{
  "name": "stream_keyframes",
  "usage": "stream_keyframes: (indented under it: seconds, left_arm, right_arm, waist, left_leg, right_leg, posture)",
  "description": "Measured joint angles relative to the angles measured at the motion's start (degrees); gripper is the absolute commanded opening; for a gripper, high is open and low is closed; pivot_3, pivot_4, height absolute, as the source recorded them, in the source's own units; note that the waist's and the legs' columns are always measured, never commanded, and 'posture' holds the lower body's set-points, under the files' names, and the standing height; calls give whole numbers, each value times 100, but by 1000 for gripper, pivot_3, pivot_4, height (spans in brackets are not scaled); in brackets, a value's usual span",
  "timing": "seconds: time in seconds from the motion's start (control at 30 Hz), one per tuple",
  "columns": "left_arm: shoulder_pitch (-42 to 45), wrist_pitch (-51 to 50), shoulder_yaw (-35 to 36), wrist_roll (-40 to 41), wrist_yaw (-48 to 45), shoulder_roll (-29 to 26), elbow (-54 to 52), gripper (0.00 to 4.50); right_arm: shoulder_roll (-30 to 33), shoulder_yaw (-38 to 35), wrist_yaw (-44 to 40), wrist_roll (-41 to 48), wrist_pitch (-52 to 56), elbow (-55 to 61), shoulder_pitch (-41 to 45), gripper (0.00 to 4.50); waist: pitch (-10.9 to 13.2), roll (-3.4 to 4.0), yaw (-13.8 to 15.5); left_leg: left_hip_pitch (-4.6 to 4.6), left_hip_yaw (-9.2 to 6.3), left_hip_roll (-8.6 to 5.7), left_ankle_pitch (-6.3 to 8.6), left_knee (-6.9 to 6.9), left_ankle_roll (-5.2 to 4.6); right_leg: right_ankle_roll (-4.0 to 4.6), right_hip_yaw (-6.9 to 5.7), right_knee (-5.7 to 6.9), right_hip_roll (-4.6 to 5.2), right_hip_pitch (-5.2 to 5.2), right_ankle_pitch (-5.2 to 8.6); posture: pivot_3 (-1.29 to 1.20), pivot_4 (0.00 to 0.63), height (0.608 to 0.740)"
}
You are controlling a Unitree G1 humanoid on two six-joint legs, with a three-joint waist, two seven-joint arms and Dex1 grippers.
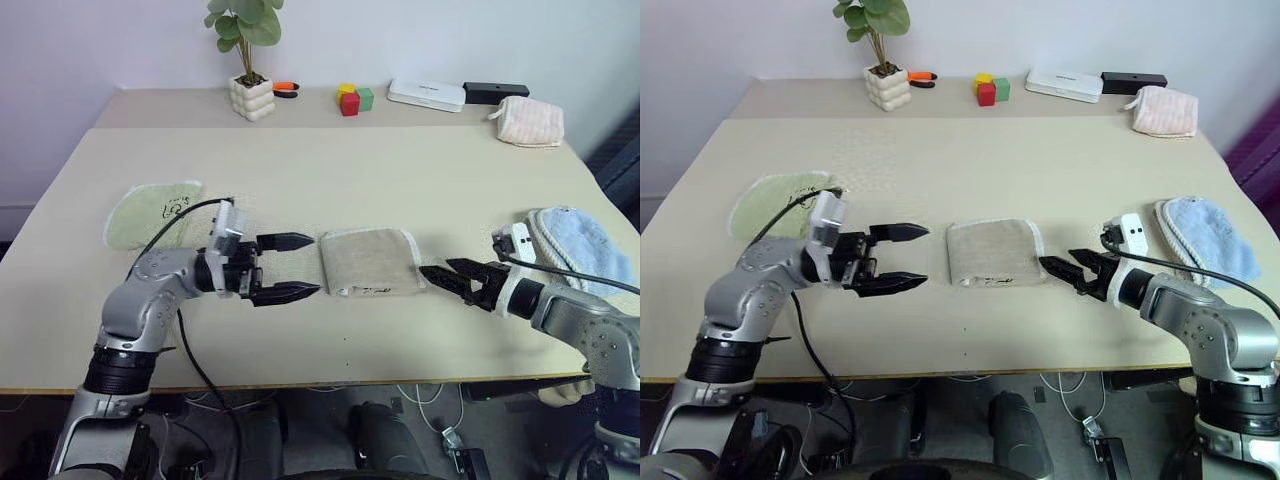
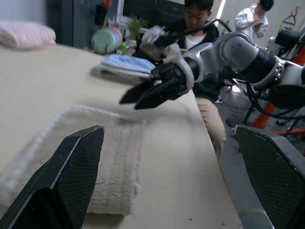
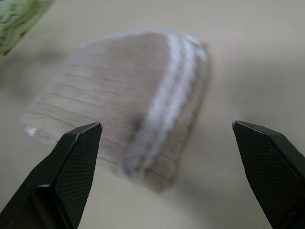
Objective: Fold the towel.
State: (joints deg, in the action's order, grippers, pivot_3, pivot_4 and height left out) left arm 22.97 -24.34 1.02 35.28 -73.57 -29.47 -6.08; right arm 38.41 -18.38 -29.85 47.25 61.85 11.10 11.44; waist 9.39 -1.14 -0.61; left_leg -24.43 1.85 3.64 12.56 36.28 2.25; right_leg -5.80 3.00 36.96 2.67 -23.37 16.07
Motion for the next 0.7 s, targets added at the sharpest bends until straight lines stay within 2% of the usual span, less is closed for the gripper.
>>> stream_keyframes:
  seconds: [0.23, 0.37, 0.57, 0.7]
  left_arm:
    - [200, 618, 167, -60, -181, -141, 536, 4500]
    - [201, 602, 247, 39, -75, -96, 547, 4500]
    - [200, 525, 282, 180, 142, -49, 455, 4500]
    - [196, 496, 285, 250, 190, -46, 360, 4500]
  right_arm:
    - [-383, -21, 325, 325, 688, -104, 357, 4449]
    - [-499, -36, 441, 350, 810, -304, 514, 4449]
    - [-469, 408, 497, -150, 566, -361, 635, 4449]
    - [-481, 426, 488, -202, 578, -446, 721, 4449]
  waist:
    - [0, 0, -15]
    - [0, 0, -9]
    - [0, 0, -19]
    - [0, 0, -20]
  left_leg:
    - [-2, -1, 1, 0, -9, -1]
    - [-3, 0, 1, 0, -7, -1]
    - [-1, 0, 2, 0, -8, -1]
    - [-1, 0, 2, 0, -8, -1]
  right_leg:
    - [-4, -1, 2, -6, -6, -1]
    - [-5, -1, 2, -5, -6, -2]
    - [-15, -1, 3, -6, -6, -7]
    - [-15, -1, 4, -7, -6, -7]
  posture:
    - [0, 150, 740]
    - [0, 150, 740]
    - [0, 150, 740]
    - [0, 150, 740]
